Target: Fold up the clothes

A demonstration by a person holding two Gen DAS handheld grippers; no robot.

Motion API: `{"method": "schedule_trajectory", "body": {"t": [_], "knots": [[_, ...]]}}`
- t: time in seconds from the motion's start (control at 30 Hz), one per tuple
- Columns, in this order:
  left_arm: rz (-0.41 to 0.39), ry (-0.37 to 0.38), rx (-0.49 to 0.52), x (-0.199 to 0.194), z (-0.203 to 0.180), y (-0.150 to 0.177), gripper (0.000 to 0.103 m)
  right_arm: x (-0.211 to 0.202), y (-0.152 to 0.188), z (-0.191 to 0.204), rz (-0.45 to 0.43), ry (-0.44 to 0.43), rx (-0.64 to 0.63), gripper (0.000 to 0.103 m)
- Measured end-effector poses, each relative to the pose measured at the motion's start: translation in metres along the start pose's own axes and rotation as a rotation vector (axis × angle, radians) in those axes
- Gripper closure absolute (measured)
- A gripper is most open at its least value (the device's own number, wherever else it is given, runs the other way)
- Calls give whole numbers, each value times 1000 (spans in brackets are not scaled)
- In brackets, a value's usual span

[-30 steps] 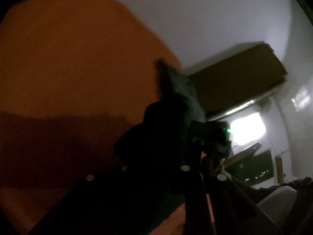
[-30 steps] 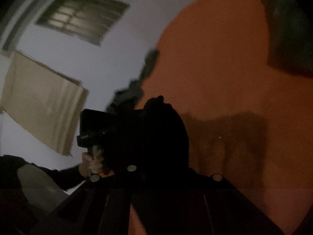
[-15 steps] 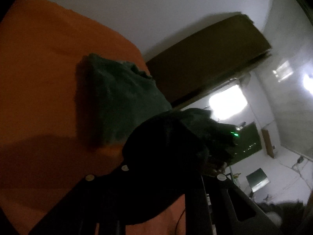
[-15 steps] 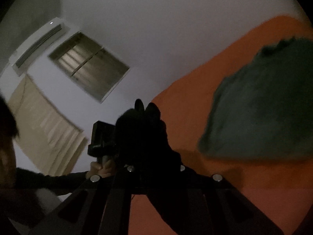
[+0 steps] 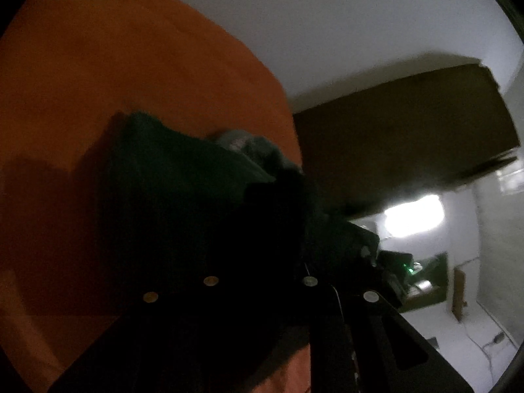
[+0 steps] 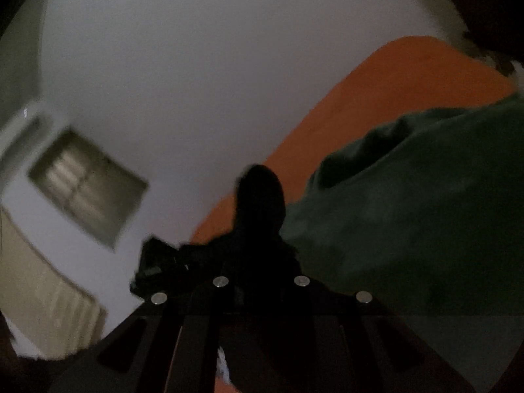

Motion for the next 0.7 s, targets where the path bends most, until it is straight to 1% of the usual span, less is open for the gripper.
{"method": "schedule_trajectory", "body": {"t": [0.07, 0.2, 0.27, 0.3, 0.33, 0.37, 0.4, 0.47, 0.5, 0.53, 0.57, 0.6, 0.67, 0.7], "knots": [[1, -8, -16, 4, 4, -8, 85, 5, -13, -17, -15, 11, 20, 95], [-12, -20, -71, 17, 10, -35, 85, 25, -26, -20, -5, 32, 4, 96], [-29, -42, -102, 23, 17, -48, 85, 34, -33, -24, 5, 63, 2, 96], [-11, -45, -148, 28, 24, -51, 85, 38, -35, -27, 15, 80, 4, 96], [16, -49, -208, 32, 33, -55, 85, 44, -36, -30, 29, 110, 8, 96], [27, -50, -245, 34, 39, -58, 84, 53, -37, -37, 53, 153, 10, 96], [38, -51, -280, 36, 45, -61, 82, 57, -38, -41, 69, 176, 15, 96], [53, -55, -344, 34, 56, -67, 81, 63, -37, -53, 107, 235, 46, 96], [43, -52, -368, 27, 58, -70, 80, 66, -36, -58, 127, 260, 66, 94], [32, -49, -392, 20, 61, -72, 80, 68, -35, -64, 146, 294, 84, 88], [-3, -39, -420, 10, 63, -77, 80, 66, -35, -68, 144, 317, 98, 87], [-40, -30, -449, -1, 65, -82, 77, 65, -35, -72, 140, 340, 112, 87], [-192, -28, -465, -33, 67, -95, 75, 51, -41, -76, 78, 392, 151, 78], [-245, -51, -455, -48, 67, -99, 73, 41, -42, -74, 40, 428, 150, 78]]}}
Point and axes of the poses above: each gripper's, at about its wrist camera, not at the fingertips, and x roughly the way its jaws point, z to its left, y to its underside, the point moved 4 cm from there along x, roughly the way its jaws point, and after that the axes turned 4 degrees about y, right-handed, at the moved point
